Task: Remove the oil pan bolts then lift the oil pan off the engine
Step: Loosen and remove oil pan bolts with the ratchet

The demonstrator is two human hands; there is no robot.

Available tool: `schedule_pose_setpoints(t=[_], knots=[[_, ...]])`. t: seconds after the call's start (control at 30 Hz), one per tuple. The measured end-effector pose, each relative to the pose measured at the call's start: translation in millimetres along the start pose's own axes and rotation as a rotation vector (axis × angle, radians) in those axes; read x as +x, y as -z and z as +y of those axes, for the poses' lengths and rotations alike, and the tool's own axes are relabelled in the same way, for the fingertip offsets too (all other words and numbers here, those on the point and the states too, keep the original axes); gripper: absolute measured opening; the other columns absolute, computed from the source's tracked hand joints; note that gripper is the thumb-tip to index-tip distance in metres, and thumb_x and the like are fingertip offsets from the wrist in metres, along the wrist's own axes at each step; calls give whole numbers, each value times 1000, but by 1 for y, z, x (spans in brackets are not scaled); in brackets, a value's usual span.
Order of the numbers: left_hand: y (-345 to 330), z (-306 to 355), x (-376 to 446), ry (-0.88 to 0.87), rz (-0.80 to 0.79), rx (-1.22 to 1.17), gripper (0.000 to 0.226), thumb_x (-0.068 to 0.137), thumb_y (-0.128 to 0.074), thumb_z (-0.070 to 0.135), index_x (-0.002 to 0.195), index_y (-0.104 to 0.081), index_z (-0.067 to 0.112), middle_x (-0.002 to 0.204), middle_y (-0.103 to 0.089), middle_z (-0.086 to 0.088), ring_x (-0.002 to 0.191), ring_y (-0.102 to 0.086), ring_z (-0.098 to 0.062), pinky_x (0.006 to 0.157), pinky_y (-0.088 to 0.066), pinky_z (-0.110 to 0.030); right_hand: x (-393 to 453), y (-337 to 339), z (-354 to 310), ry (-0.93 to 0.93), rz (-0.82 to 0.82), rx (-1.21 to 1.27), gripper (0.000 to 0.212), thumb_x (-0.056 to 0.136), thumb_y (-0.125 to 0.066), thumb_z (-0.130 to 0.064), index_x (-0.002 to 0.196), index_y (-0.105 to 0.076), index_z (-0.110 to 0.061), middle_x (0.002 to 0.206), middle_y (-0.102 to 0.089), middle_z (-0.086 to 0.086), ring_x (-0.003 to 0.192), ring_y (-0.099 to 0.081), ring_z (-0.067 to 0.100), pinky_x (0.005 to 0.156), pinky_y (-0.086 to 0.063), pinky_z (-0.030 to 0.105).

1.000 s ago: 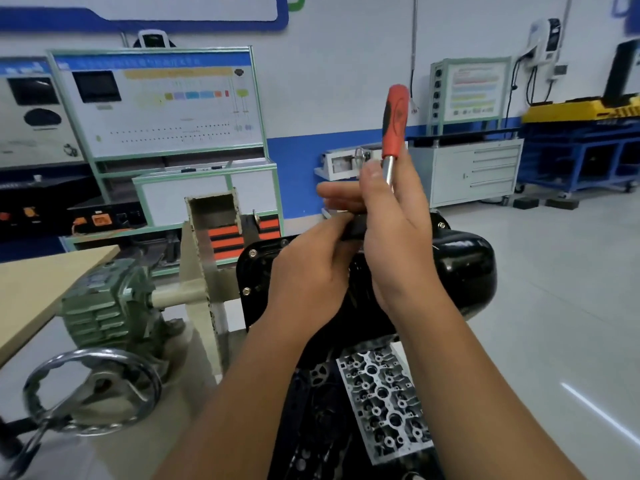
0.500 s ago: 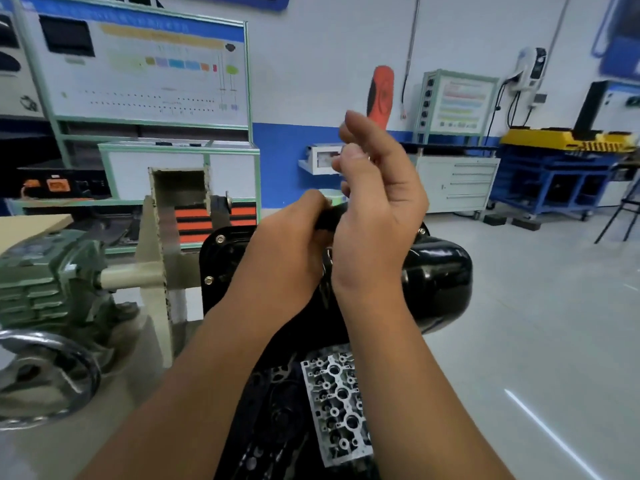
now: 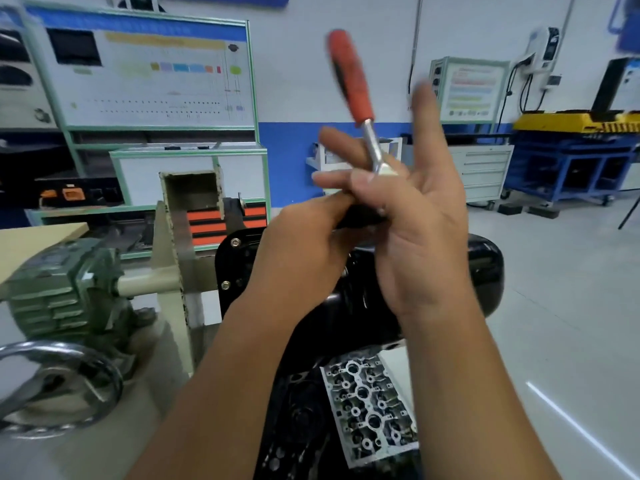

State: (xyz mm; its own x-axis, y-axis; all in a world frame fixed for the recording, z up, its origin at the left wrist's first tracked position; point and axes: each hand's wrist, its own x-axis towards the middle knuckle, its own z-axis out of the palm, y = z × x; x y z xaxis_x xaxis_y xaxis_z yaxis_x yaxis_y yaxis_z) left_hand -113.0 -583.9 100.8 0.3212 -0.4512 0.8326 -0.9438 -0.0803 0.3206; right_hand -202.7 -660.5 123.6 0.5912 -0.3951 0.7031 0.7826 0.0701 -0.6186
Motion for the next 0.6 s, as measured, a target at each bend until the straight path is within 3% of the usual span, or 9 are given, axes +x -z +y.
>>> schedule_pose_setpoints(t=[0.07, 0.17, 0.23, 0.33, 0.4, 0.47, 0.5, 0.53, 0.6], knots=[[-3, 6, 0, 76, -25, 38, 23, 84, -43, 49, 103, -51, 40, 76, -64, 7, 75, -61, -28, 63, -49, -40, -8, -20, 7, 64, 326, 47, 77, 96, -59, -7, 163, -26, -27, 115, -78, 1, 98, -75, 24, 99, -57, 31], [-7, 7, -3, 104, -51, 167, 6, 85, -46, 47, 90, -46, 44, 68, -53, 11, 69, -53, -22, 56, -38, -33, -15, -31, 17, 126, 581, 12, 60, 98, -59, -20, 156, -44, -30, 115, -77, -8, 97, -75, 20, 97, -59, 37], [-6, 6, -5, 100, -31, 157, 14, 83, -43, 45, 95, -50, 41, 67, -55, 9, 65, -52, -22, 53, -35, -31, -12, -19, 11, 70, 465, -78, 57, 95, -58, -17, 150, -51, -30, 112, -78, -9, 99, -73, 16, 101, -56, 37], [-3, 0, -5, 59, -59, 25, 19, 84, -38, 39, 83, -57, 39, 66, -59, 14, 63, -55, -8, 54, -32, -15, -9, 6, -3, 11, -29, -295, 46, 94, -59, -9, 135, -66, -28, 101, -80, -1, 102, -72, 13, 101, -53, 35], [-4, -2, -5, 42, -64, 1, 26, 85, -43, 31, 86, -67, 39, 70, -67, 12, 73, -57, -10, 59, -39, -7, -12, 9, -4, 80, -92, -387, 41, 95, -63, -8, 132, -69, -25, 92, -80, 0, 98, -74, 19, 98, -55, 36], [-5, 0, -3, 73, -96, 7, 27, 86, -43, 39, 81, -65, 55, 66, -65, 15, 66, -58, -10, 56, -39, -10, -17, 0, 6, 184, 150, -368, 41, 98, -63, -11, 136, -64, -26, 86, -78, -1, 88, -75, 18, 89, -58, 31], [-7, 2, -2, 91, -121, 22, 26, 87, -43, 44, 77, -58, 63, 64, -60, 14, 63, -56, -10, 55, -39, -20, -20, -9, 13, 209, 316, -316, 40, 100, -62, -16, 138, -62, -27, 85, -77, -1, 85, -74, 15, 85, -58, 27], [-8, 3, -2, 113, -135, 38, 26, 88, -44, 45, 74, -53, 65, 63, -56, 12, 62, -53, -12, 55, -37, -28, -22, -17, 19, 222, 467, -261, 39, 100, -61, -21, 139, -61, -27, 84, -76, -1, 82, -74, 12, 82, -58, 24], [-9, 7, -3, 151, -126, 71, 27, 89, -47, 44, 70, -50, 62, 64, -52, 11, 61, -47, -15, 54, -31, -30, -23, -25, 25, 226, 646, -222, 38, 99, -60, -32, 136, -65, -24, 78, -72, -3, 76, -69, 11, 78, -58, 28]])
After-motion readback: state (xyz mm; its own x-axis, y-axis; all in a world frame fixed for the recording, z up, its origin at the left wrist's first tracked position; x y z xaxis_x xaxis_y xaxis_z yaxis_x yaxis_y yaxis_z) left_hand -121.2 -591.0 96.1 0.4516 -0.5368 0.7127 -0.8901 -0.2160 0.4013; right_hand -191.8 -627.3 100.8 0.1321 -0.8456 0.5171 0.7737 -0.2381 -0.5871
